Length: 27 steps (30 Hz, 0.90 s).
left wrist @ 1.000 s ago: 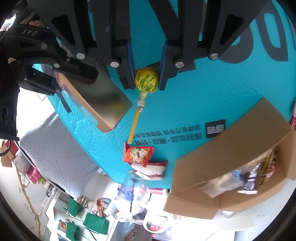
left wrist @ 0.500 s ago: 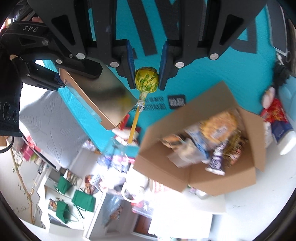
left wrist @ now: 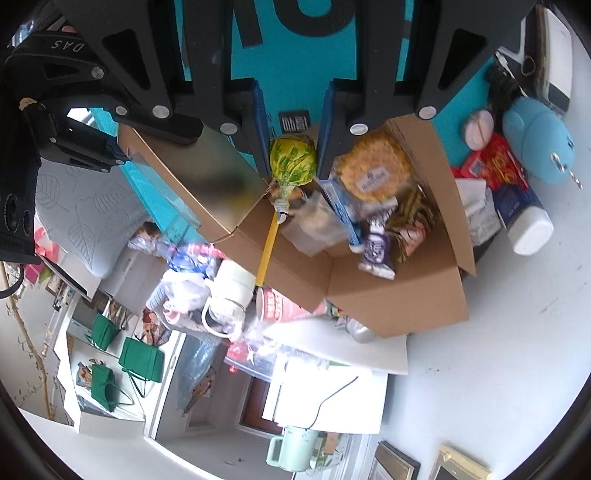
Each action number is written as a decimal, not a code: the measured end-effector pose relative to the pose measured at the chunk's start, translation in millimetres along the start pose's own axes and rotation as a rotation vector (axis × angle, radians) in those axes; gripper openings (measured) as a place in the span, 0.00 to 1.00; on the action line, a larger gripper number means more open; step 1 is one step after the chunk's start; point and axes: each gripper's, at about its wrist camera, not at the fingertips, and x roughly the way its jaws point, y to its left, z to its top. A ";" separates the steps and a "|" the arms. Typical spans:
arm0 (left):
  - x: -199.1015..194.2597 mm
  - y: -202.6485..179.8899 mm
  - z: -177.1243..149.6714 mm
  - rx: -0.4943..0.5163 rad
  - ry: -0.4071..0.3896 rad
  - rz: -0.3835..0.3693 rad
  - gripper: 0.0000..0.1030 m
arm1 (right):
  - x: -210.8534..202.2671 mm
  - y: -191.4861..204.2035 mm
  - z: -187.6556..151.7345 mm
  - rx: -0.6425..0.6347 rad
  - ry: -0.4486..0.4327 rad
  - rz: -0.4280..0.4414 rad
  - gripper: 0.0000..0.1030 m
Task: Organize snacks
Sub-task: 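Carry the lollipop and windowed box up over the cardboard box with both grippers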
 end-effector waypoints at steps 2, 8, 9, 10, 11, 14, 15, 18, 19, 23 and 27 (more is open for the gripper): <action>1.3 3.1 10.3 0.000 -0.019 0.010 0.23 | 4.1 -0.2 11.6 -0.019 -0.009 0.000 0.35; 13.0 12.5 38.0 -0.003 -0.064 0.033 0.23 | 18.2 -1.3 42.8 -0.058 -0.029 -0.004 0.35; 15.1 13.9 41.1 -0.003 -0.067 0.034 0.23 | 20.9 -1.5 47.8 -0.063 -0.033 -0.003 0.35; 17.9 15.6 45.5 -0.003 -0.073 0.036 0.23 | 24.2 -1.5 53.4 -0.072 -0.036 -0.003 0.35; 20.5 17.1 49.6 -0.005 -0.077 0.040 0.23 | 27.4 -1.2 58.3 -0.082 -0.037 -0.004 0.35; 30.1 22.6 60.0 -0.009 -0.088 0.060 0.23 | 38.4 -1.4 70.4 -0.104 -0.043 -0.002 0.35; 33.8 25.0 63.6 -0.014 -0.092 0.067 0.23 | 42.8 -2.1 74.3 -0.108 -0.044 -0.005 0.35; 46.4 34.6 73.8 -0.032 -0.094 0.088 0.23 | 56.9 -7.5 85.7 -0.109 -0.045 -0.007 0.35; 50.7 37.1 76.2 -0.032 -0.090 0.094 0.23 | 63.3 -9.9 89.7 -0.111 -0.043 -0.007 0.35; 70.5 48.6 86.6 -0.041 -0.066 0.119 0.23 | 81.1 -19.2 99.6 -0.108 -0.033 0.002 0.36; 89.2 57.5 89.9 -0.051 -0.036 0.148 0.23 | 103.3 -25.7 107.2 -0.120 -0.013 0.003 0.36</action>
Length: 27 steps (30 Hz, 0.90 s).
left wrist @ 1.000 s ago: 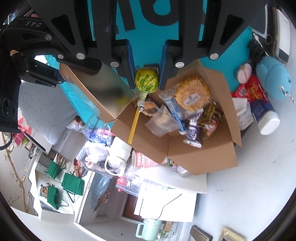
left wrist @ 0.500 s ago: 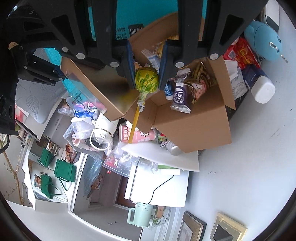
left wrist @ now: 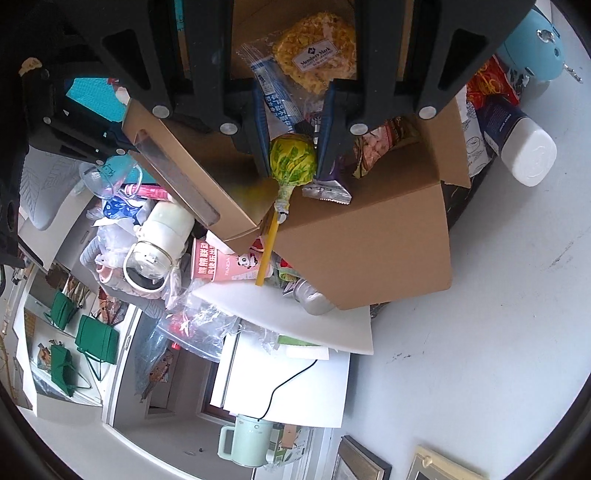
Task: Organize snacks
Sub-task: 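Carry the lollipop and windowed box up over the cardboard box with both grippers, then open both grippers to drop the lollipop and windowed box into the box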
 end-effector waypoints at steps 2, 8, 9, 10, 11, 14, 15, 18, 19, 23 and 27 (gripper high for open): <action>9.1 2.7 -1.7 0.010 0.016 0.013 0.23 | 11.8 -2.0 0.7 -0.007 0.020 0.008 0.36; 33.2 6.6 -7.9 0.017 0.101 0.056 0.23 | 40.3 -7.1 -8.1 -0.003 0.089 0.014 0.36; 38.4 6.3 -9.4 0.024 0.121 0.068 0.23 | 44.9 -8.4 -9.7 0.000 0.102 0.016 0.36; 43.8 6.3 -10.8 0.028 0.139 0.084 0.23 | 49.5 -9.3 -11.7 0.001 0.118 0.017 0.36; 47.4 6.3 -11.8 0.031 0.154 0.094 0.23 | 53.2 -10.1 -13.3 0.000 0.131 0.014 0.36; 53.7 8.7 -14.4 0.037 0.183 0.121 0.23 | 61.3 -12.6 -18.3 -0.002 0.169 0.001 0.36; 55.2 8.8 -15.2 0.040 0.188 0.131 0.23 | 63.1 -13.2 -20.0 0.000 0.178 -0.001 0.36; 62.1 9.2 -17.7 0.046 0.224 0.145 0.23 | 67.8 -15.9 -24.4 0.010 0.202 0.001 0.36; 65.4 9.8 -19.2 0.042 0.242 0.154 0.23 | 69.2 -16.8 -25.4 0.013 0.206 -0.003 0.36; 73.0 9.6 -22.1 0.039 0.275 0.191 0.23 | 70.9 -20.3 -26.3 0.013 0.210 -0.016 0.38; 73.0 5.2 -24.0 0.051 0.279 0.194 0.23 | 66.7 -19.4 -26.5 0.003 0.203 -0.040 0.38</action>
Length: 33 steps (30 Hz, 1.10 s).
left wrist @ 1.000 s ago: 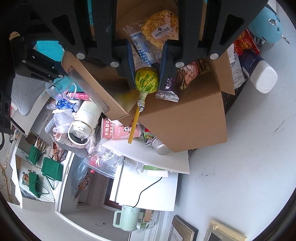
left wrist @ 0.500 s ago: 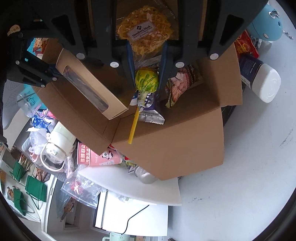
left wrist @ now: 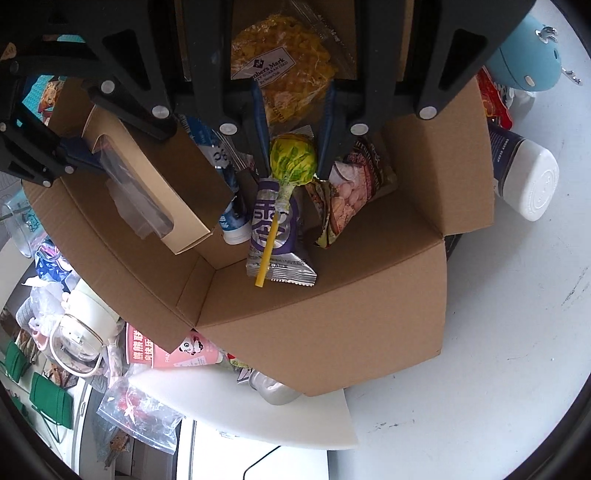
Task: Organize snacks
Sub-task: 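Open both grippers to drop the lollipop and windowed box into the box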
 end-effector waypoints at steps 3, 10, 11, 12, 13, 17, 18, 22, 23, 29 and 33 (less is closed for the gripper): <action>0.7 -2.1 -0.3 0.008 0.008 -0.007 0.23 | -4.2 -1.1 0.5 0.004 -0.005 -0.003 0.39; -8.1 -5.6 3.2 0.023 -0.017 0.006 0.24 | -9.8 -4.2 1.8 0.005 -0.001 -0.045 0.47; -10.7 -5.6 3.2 0.023 -0.023 0.007 0.31 | -9.5 -4.7 2.1 0.008 0.002 -0.047 0.47; -14.2 -5.2 2.6 0.023 -0.033 0.008 0.47 | -11.6 -5.8 1.5 0.013 0.000 -0.045 0.48; -17.0 -4.9 2.3 0.022 -0.044 0.004 0.56 | -13.2 -6.5 1.0 0.016 -0.003 -0.044 0.49; -28.5 -6.8 2.5 0.022 -0.082 -0.003 0.79 | -21.8 -9.6 -1.5 0.023 -0.015 -0.054 0.52; -30.0 -7.7 2.7 0.025 -0.085 -0.001 0.79 | -24.6 -10.8 -2.1 0.026 -0.021 -0.056 0.52; -37.7 -9.6 1.4 0.022 -0.090 -0.009 0.79 | -35.8 -14.6 -3.0 0.047 -0.038 -0.067 0.52; -39.0 -9.6 1.4 0.020 -0.090 -0.015 0.79 | -39.4 -15.5 -3.8 0.054 -0.044 -0.068 0.52; -52.2 -18.0 -4.9 0.046 -0.083 -0.048 0.79 | -60.1 -17.0 -13.4 0.079 -0.055 -0.085 0.53; -65.7 -27.5 -12.4 0.081 -0.088 -0.070 0.79 | -73.5 -14.1 -19.8 0.088 -0.061 -0.097 0.55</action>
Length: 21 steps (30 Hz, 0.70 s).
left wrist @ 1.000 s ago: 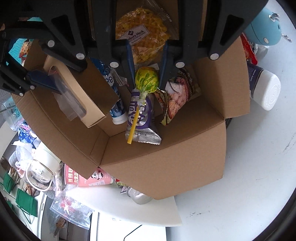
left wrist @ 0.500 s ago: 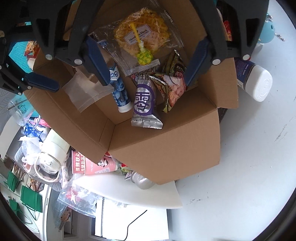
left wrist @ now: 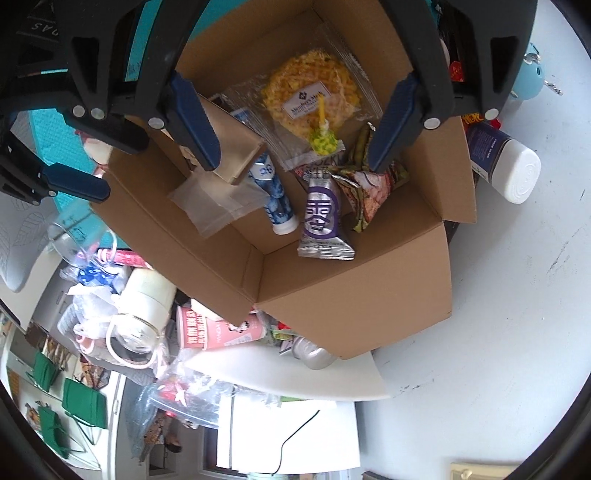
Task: Organize snacks
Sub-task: 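Open both grippers to drop the lollipop and windowed box into the box, then withdraw both grippers from the box toward the remaining snack bags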
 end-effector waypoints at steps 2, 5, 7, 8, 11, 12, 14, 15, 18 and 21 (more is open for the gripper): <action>-5.3 -4.3 -3.1 0.009 0.004 -0.026 0.79 | -8.6 1.1 -4.6 0.002 0.002 -0.003 0.55; -11.6 -10.8 -9.0 0.015 0.022 -0.055 0.79 | -18.9 1.2 -11.9 0.008 0.003 -0.012 0.55; -16.7 -14.8 -13.7 0.013 0.024 -0.077 0.79 | -28.3 -0.2 -18.8 0.018 0.001 -0.021 0.57; -19.6 -17.1 -16.1 0.014 0.022 -0.087 0.79 | -31.5 -1.0 -21.2 0.021 -0.001 -0.024 0.57; -29.0 -25.5 -23.3 0.028 0.009 -0.100 0.79 | -44.0 -5.0 -31.5 0.034 -0.003 -0.045 0.57; -31.5 -28.4 -25.2 0.034 0.005 -0.101 0.79 | -48.8 -7.1 -36.1 0.039 -0.004 -0.057 0.57; -37.1 -35.5 -29.2 0.048 -0.008 -0.105 0.79 | -55.2 -11.0 -42.5 0.051 -0.006 -0.072 0.57; -39.7 -39.1 -31.7 0.054 -0.013 -0.111 0.79 | -58.9 -13.4 -47.1 0.056 -0.004 -0.081 0.57; -45.1 -50.9 -39.1 0.074 -0.018 -0.142 0.79 | -67.1 -19.0 -58.6 0.066 0.000 -0.106 0.57; -47.1 -63.3 -45.4 0.092 -0.012 -0.166 0.79 | -74.0 -24.6 -69.9 0.081 0.004 -0.121 0.57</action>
